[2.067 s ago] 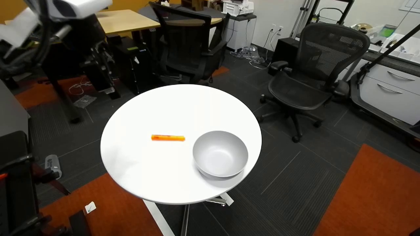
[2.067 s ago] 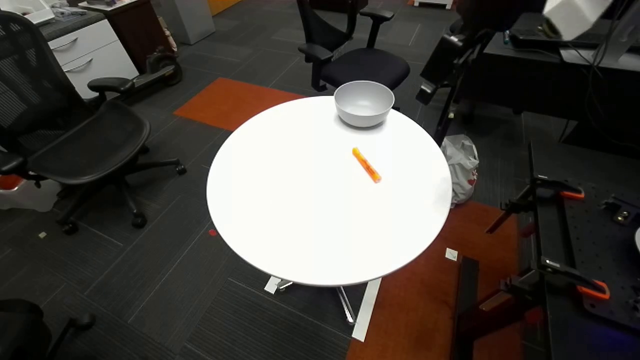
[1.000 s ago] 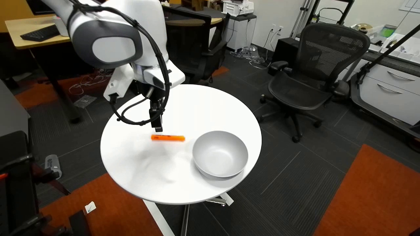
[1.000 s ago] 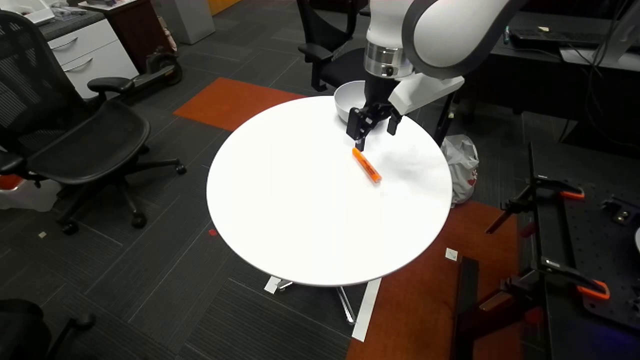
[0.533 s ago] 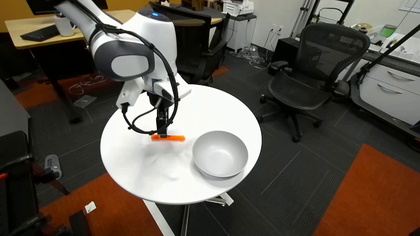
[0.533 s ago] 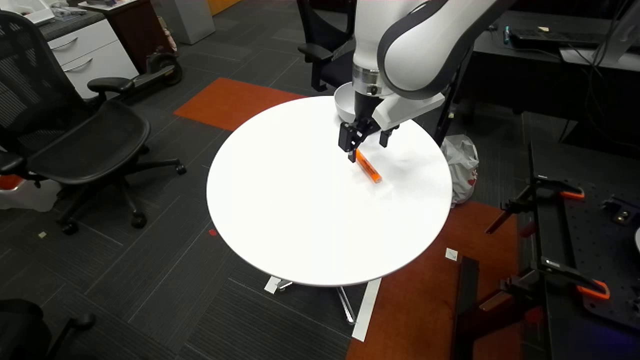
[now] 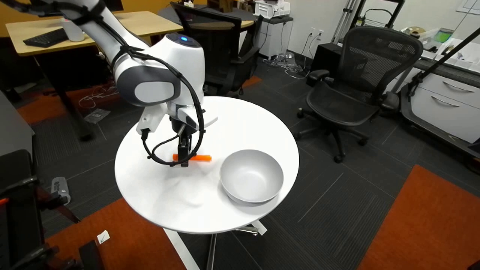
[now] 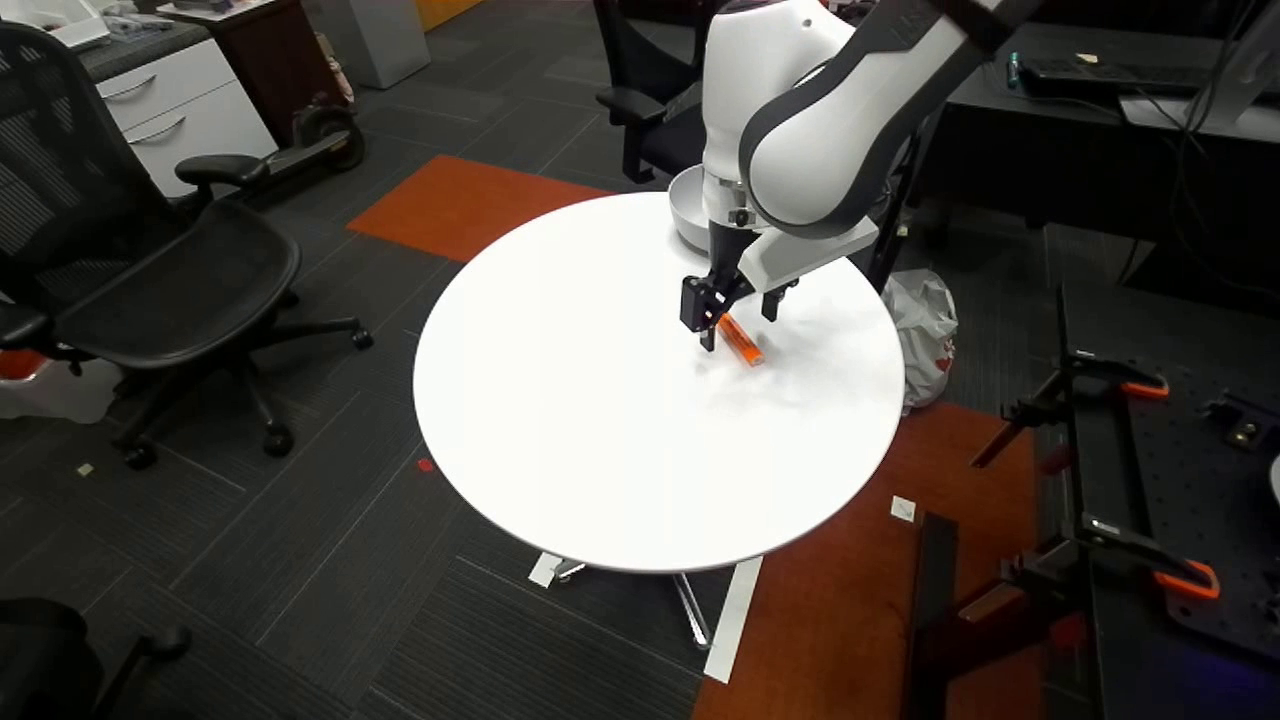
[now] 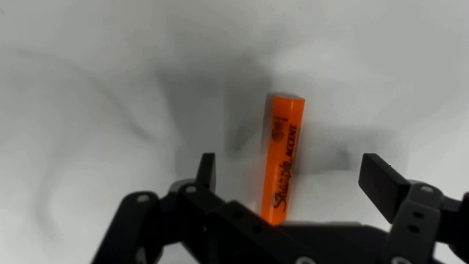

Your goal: Put the marker in the bowl

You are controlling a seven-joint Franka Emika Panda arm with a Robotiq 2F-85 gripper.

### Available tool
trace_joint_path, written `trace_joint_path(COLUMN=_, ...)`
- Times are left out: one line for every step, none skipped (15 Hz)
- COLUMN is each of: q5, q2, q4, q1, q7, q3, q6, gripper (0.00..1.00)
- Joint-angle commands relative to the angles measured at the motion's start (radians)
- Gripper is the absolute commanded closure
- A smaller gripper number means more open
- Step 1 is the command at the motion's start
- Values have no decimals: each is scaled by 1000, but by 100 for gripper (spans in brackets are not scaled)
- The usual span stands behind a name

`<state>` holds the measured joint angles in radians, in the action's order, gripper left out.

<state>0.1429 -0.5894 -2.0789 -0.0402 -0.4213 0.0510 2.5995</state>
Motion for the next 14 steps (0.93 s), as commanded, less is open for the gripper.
trace_joint_path(q5=2, q2=-19, q4=24, q1=35, q7=-3, q3=34, q6=-5, gripper=28)
trace_joint_path(q5=0, q2=-21, q4=27, q1=39, q7=-5, q3=39, q6=-6, gripper=34)
trace_joint_path(q5=0, q2=-22, q4=28, q1=42, q7=-4, q3=42, q6=-6, gripper=43)
trace_joint_path(q5=-1, q2=-23, q4=29, q1=46, q7=-4, q3=46, q6=-8, gripper=50)
trace_joint_path(q5=-1, q2=-22, q4=30, q1=49, q7=-4, q3=50, q6=-10, gripper=57)
trace_joint_path(q5=-1, q2=-22, q4=32, q1=50, q7=-4, q3=51, q6=-11, gripper=66)
trace_joint_path(q5=-2, q2=-21, q4=33, q1=51, q7=-4, q3=53, q6=-13, gripper=73)
trace_joint_path(q5=-2, q2=-21, q4=34, q1=50, q7=-3, q3=53, q6=-14, gripper=81)
trace_joint_path(q5=-2, q2=-21, q4=35, q1=51, q7=-3, q3=55, q6=-16, gripper=88)
trace_joint_path(q5=-2, q2=-21, q4=37, q1=51, q7=-3, q3=56, q6=-18, gripper=96)
trace_joint_path(q5=-3, q2=-21, q4=38, q1=51, q7=-2, q3=58, q6=-19, gripper=99)
trace_joint_path(q5=-14, q2=-18, q4=42, q1=61, q7=-10, q3=69, q6=-20, gripper=97)
trace_joint_path(q5=-29, q2=-7, q4=41, q1=74, q7=-18, q3=80, q6=-25, gripper=95)
trace_joint_path(q5=-55, q2=19, q4=29, q1=97, q7=-31, q3=101, q6=-18, gripper=95)
